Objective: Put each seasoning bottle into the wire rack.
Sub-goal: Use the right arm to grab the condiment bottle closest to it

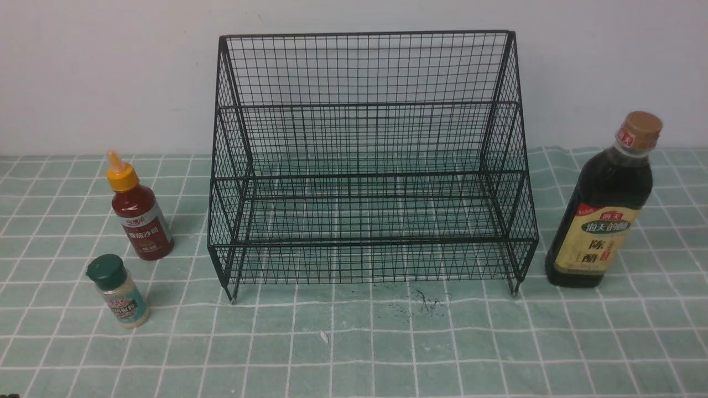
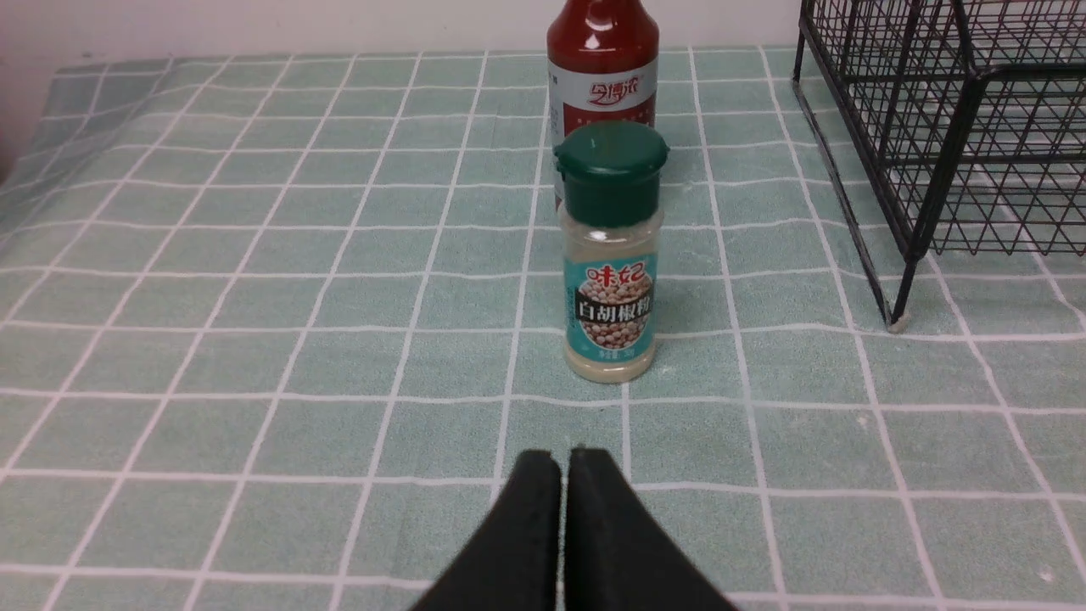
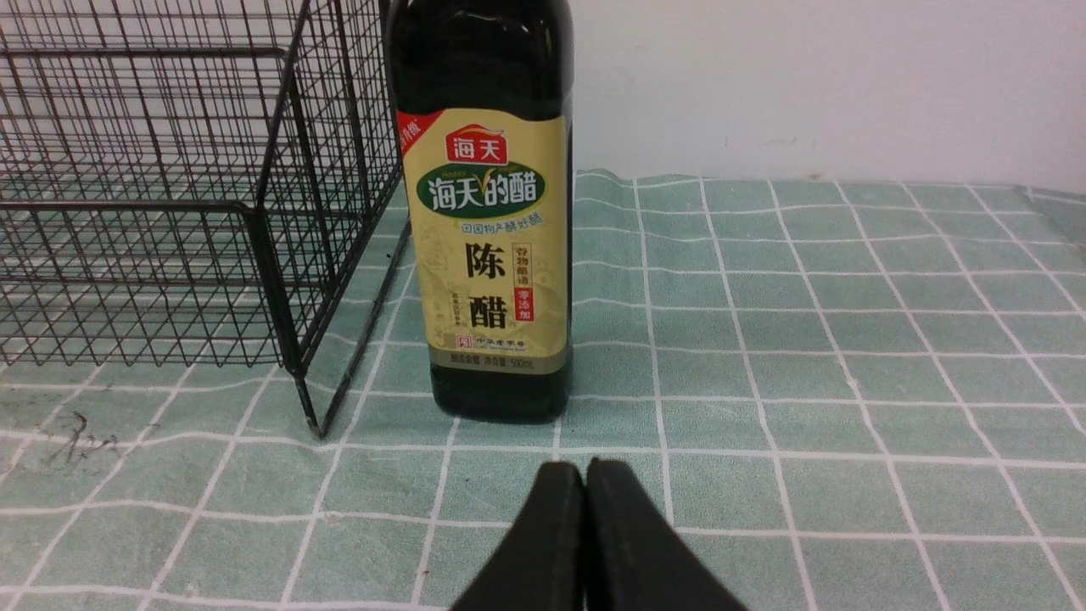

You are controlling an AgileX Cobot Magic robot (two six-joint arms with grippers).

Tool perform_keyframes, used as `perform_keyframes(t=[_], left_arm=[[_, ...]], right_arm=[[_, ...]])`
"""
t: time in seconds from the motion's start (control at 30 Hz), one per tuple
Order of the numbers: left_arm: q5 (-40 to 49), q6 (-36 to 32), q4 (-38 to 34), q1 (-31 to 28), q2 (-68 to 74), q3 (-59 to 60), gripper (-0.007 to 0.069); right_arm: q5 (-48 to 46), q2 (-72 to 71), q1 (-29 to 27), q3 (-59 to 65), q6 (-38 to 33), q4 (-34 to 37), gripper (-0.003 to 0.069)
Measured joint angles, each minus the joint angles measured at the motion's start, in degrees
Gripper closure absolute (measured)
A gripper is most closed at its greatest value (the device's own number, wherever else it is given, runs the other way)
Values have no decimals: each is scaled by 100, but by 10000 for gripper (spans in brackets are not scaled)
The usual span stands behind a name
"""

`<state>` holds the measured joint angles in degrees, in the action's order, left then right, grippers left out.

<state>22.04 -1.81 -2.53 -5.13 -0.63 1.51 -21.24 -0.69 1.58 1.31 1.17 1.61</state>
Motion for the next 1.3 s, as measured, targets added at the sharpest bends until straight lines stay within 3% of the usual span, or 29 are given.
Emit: perform_keyframes(t=[0.93, 1.0, 1.17, 1.3], left_arm=[[0, 0, 0, 0, 0, 0, 631], [0, 0, 0, 0, 0, 0, 631], [0, 0, 0, 0, 0, 0, 631], [0, 0, 0, 0, 0, 0, 631]], right_arm=[[0, 0, 0, 0, 0, 6, 672], [120, 0, 0, 6, 137, 278, 672], [1417, 0, 0, 31, 967, 2038, 672], [2305, 0, 0, 31, 1028, 3013, 672]])
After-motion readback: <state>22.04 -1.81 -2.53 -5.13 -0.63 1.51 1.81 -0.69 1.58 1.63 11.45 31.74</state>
